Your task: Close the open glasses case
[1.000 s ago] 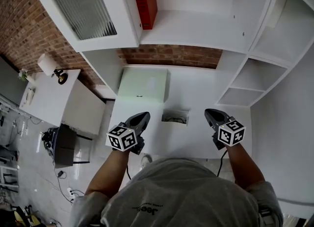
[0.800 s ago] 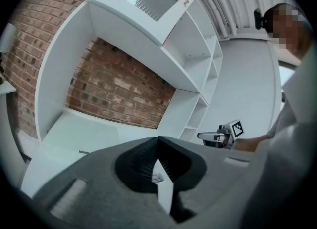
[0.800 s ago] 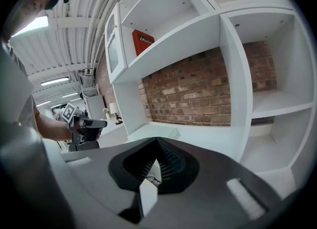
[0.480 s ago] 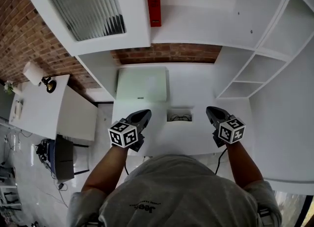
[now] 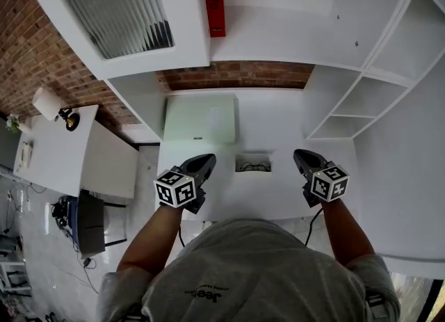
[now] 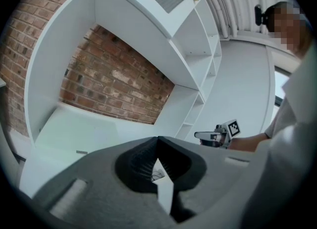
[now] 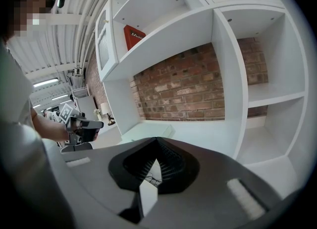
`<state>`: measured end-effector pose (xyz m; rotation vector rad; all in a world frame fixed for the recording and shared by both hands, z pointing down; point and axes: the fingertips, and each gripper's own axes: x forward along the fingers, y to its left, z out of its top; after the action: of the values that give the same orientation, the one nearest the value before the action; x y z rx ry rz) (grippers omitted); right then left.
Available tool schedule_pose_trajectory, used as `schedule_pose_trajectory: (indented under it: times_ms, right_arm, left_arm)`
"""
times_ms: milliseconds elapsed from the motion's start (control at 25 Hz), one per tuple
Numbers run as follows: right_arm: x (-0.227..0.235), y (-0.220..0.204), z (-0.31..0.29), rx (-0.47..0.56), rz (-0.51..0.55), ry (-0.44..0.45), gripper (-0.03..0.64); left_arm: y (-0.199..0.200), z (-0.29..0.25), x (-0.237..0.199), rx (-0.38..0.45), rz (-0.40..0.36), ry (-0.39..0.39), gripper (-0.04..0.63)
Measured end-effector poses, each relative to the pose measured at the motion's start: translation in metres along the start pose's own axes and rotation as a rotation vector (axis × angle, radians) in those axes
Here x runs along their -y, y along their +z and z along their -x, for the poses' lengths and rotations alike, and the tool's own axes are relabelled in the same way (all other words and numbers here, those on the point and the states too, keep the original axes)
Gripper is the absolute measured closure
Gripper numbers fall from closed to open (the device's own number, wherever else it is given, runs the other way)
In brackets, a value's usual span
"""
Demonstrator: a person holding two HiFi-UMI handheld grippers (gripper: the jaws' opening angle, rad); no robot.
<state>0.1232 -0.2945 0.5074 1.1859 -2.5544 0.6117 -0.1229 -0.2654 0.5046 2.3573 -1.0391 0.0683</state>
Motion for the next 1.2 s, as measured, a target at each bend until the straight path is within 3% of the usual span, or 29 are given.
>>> schedule_pose_trajectory:
  times_ms: [280,560,600,920,1200]
  right_arm:
    - [0.003,0.001,-0.002,0.005,0.005,0.017,0.607]
    - [-0.003,0.0,-0.005,-0.002,0.015,0.055,0.535]
    - [-0.004,-0.001,-0.005,-0.002,0.016,0.063,0.522]
    - [-0.014,-0.013,-0.011,-0.047,0.06,0.159,0.416]
    - [-0.019,-0.046,-0.029,-0.172,0.189,0.26,0.321]
  left_arm:
    - [-0.001,-0.003,0.002,0.001,-0.009,-0.013,0.597]
    - [-0.004,-0.004,0.005,-0.011,-0.015,-0.037,0.587]
    - [-0.004,-0.005,0.006,-0.016,-0.019,-0.048,0.539]
    - [-0.016,-0.015,0.012,-0.074,-0.073,-0.132,0.348]
    - [-0.043,-0.034,0.009,-0.194,-0.212,-0.202,0.228]
